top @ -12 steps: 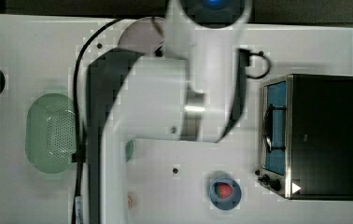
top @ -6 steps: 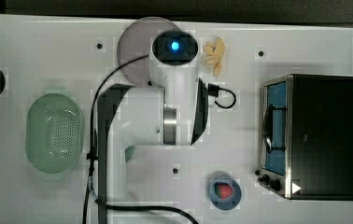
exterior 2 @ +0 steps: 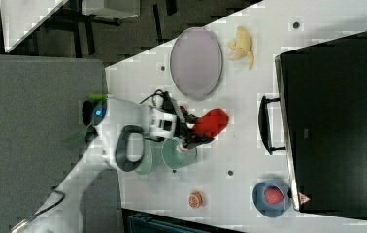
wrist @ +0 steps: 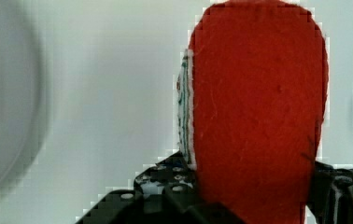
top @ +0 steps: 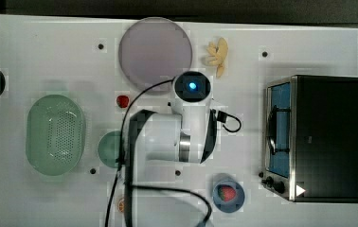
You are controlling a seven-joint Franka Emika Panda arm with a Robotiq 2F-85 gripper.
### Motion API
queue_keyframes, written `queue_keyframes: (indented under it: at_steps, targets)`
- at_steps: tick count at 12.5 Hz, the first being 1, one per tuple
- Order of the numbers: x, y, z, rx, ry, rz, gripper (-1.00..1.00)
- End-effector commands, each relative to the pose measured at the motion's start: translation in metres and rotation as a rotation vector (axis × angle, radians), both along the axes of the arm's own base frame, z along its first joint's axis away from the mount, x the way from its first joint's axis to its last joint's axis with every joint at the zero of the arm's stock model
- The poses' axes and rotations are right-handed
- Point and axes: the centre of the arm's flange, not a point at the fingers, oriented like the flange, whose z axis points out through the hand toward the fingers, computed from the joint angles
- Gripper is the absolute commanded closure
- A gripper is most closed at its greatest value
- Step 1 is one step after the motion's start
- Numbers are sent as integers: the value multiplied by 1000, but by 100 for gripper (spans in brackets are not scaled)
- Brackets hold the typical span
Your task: Pick Ketchup from oven and place it on table.
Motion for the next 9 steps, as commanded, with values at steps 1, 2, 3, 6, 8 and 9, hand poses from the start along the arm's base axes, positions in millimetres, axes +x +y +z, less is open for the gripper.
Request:
queue_keyframes:
  at_steps: [1,2,3,6,8,9]
  targets:
    - [-3,-1,-36,-25,-22,-30,-30]
    - [-4,0,-47,-31,-24,-26,-49]
    - [-3,0,-50,-33,-34,-24,-71]
    - [2,0,-34,-27,-61,-28,-100]
    - [15,-2,8,-10,-134,-35,-100]
    - [24,-2,40,2,-178,-38,-100]
